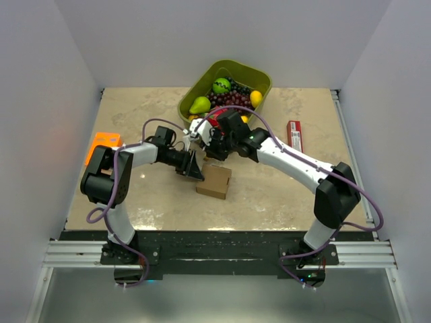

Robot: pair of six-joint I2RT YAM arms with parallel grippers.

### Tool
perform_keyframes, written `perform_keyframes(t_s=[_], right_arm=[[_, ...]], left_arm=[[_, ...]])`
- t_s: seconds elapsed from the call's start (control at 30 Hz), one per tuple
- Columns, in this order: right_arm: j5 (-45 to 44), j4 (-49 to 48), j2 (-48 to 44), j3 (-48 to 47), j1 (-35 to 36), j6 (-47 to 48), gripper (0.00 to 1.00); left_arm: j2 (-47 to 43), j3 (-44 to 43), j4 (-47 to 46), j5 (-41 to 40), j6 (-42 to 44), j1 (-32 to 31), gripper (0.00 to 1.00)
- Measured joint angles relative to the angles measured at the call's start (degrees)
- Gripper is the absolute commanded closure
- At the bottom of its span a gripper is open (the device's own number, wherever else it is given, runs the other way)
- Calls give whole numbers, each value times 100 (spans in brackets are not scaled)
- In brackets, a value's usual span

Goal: Unpack the express box

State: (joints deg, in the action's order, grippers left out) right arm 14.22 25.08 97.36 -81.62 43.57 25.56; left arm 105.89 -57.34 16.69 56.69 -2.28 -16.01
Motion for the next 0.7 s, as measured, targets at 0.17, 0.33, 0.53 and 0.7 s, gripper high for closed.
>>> perform_keyframes(t_s=[0.17,0.33,0.53,0.7], right_arm=[[7,-28,9,0,46,2,100],[22,-33,96,-2,105,20,100],[22,-28,166,-2,144,90,100],[17,-31,166,-2,144,129,100]], left_arm=[[0,13,-33,2,-15,0,53],[0,20,-39,2,-17,0,53],[0,26,-57,13,-20,4,53],[0,28,-59,13,-22,7,53]])
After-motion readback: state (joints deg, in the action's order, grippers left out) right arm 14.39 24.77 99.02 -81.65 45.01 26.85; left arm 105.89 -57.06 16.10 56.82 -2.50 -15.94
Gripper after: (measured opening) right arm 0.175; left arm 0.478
